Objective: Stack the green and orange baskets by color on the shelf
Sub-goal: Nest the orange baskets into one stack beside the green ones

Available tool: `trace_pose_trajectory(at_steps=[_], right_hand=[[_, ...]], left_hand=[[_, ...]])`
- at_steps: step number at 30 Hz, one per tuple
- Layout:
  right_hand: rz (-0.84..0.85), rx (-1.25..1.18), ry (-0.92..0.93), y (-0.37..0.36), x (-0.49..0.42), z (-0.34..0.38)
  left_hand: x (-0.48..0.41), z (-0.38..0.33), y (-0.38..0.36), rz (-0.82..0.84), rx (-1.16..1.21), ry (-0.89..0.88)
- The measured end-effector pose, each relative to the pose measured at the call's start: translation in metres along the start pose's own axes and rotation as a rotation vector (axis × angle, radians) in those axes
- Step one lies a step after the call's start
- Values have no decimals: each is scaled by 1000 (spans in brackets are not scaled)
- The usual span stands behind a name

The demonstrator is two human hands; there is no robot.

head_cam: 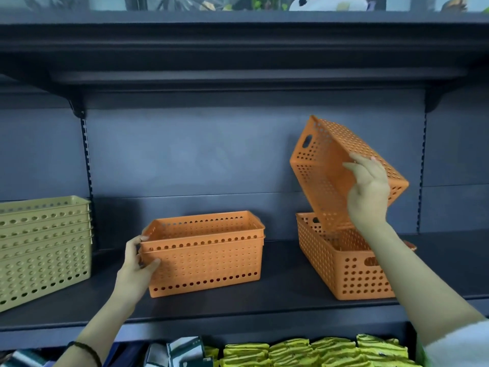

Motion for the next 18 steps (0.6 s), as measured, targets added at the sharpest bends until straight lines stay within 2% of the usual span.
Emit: trace_pose_trajectory(at_steps=[3,6,9,11,13,16,18], right_hand=[[-43,-111,-7,-3,-6,25],[-90,-310,-92,-4,-6,52],[-50,-516,-245,-16,-1,78],[-19,-626,-351,-25,2,92],[29,-707,-402,-32,0,106],[124,-850,-456,-44,-8,125],[204,-939,-527,-61,-10,132]], left_hand=[[-2,2,0,13,10,3],[-2,-7,1,6,-22,-37],[-13,-34,1,-52,-107,-185],[-21,-55,-6,-15,-117,-273],[-30,-74,-18,64,9,-243],[-42,-92,-42,213,367,-32],[-54,-98,-54,221,505,54]])
Point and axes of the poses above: each hand's wrist, its own x-axis away from the middle knuckle, its own y-axis out of the back of the hand, z = x × y, the point moved 5 cm from there along -x, towards the middle knuckle, and after that the axes turned 13 degrees about x, right-handed, at the moved point
